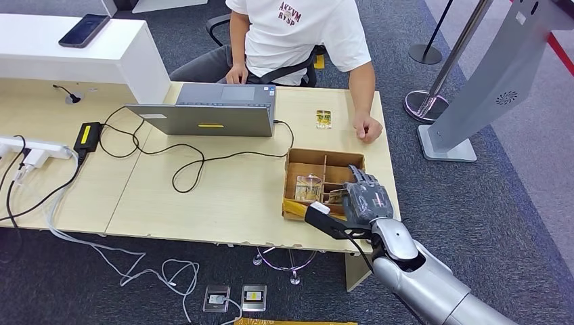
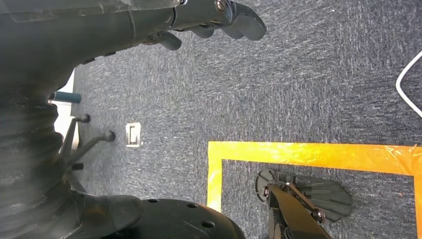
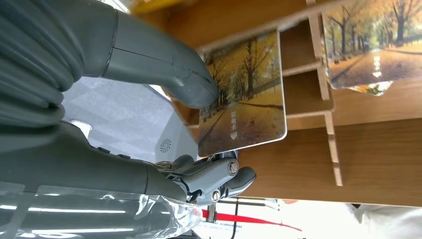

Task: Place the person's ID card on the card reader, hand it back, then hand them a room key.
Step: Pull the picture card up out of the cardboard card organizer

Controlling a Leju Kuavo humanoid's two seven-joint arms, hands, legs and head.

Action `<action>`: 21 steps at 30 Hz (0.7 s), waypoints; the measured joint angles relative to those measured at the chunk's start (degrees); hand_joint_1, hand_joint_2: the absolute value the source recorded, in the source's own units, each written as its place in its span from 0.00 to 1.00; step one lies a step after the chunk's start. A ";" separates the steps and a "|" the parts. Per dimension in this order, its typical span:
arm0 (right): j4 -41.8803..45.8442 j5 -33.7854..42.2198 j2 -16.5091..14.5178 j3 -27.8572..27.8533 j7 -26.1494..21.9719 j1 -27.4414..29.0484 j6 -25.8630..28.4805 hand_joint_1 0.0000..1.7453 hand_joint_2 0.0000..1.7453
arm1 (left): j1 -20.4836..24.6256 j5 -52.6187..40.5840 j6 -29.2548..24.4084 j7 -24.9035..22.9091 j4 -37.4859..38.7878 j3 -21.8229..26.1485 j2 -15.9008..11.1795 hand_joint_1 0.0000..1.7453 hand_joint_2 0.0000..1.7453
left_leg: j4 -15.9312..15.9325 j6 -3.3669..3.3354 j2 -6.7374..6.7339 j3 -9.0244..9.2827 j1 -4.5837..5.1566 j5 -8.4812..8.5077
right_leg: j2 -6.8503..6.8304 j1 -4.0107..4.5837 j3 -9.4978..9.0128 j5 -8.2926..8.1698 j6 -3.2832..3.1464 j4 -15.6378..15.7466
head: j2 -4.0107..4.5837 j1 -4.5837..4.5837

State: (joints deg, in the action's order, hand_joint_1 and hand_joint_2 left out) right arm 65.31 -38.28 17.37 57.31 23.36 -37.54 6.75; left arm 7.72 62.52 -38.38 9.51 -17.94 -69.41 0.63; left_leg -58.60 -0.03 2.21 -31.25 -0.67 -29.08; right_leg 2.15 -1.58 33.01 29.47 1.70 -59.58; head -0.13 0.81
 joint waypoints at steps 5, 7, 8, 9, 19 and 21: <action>-0.10 0.09 -0.05 0.00 -0.15 0.00 0.10 1.00 1.00 | 0.10 -0.37 0.00 0.00 0.00 -0.02 0.00 0.00 1.00 | 0.00 0.00 0.00 0.00 0.00 0.00 | 0.00 0.00 0.00 0.00 0.00 0.00 | 0.01 0.00; -0.23 0.25 -0.09 0.00 -0.17 -0.01 0.29 1.00 1.00 | 0.16 -0.61 0.00 0.00 -0.01 -0.03 0.00 0.00 1.00 | 0.00 0.00 0.00 0.00 0.00 0.00 | 0.00 0.00 0.00 0.00 0.00 0.00 | 0.01 0.00; -0.31 0.33 -0.10 0.00 -0.19 -0.01 0.43 1.00 1.00 | 0.18 -0.73 0.00 0.00 -0.02 -0.03 0.00 0.00 1.00 | 0.00 0.00 0.00 0.00 0.00 0.00 | 0.00 0.00 0.00 0.00 0.00 0.00 | 0.02 0.00; -0.39 0.40 -0.13 0.00 -0.21 -0.01 0.57 1.00 1.00 | 0.20 -0.82 0.00 -0.01 -0.04 -0.04 0.00 0.00 1.00 | 0.00 0.00 0.00 0.01 0.00 0.00 | 0.00 0.00 0.00 0.00 0.00 0.00 | 0.01 0.00; -0.92 0.19 -0.37 -0.30 -0.68 -0.35 4.16 1.00 1.00 | 0.29 -1.46 0.00 -0.13 -0.09 -0.10 0.00 0.00 1.00 | 0.00 0.00 0.00 0.01 0.00 0.00 | 0.00 0.00 -0.01 -0.02 -0.01 0.00 | 0.01 0.01; -0.64 -0.17 -0.34 -0.95 -0.72 -1.06 5.90 1.00 1.00 | 0.32 -1.78 0.00 -0.13 -0.09 -0.11 0.00 0.00 1.00 | 0.00 0.00 -0.01 0.01 0.01 0.01 | 0.01 -0.01 0.00 -0.03 -0.02 0.00 | 0.02 0.00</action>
State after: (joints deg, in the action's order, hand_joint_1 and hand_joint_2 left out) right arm 64.67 -38.45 17.02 56.36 22.65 -38.60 12.66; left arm 8.03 60.74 -38.38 9.38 -18.03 -69.53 0.63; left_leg -58.61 -0.03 2.20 -31.24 -0.67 -29.07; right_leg 2.16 -1.58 33.01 29.44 1.68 -59.58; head -0.12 0.81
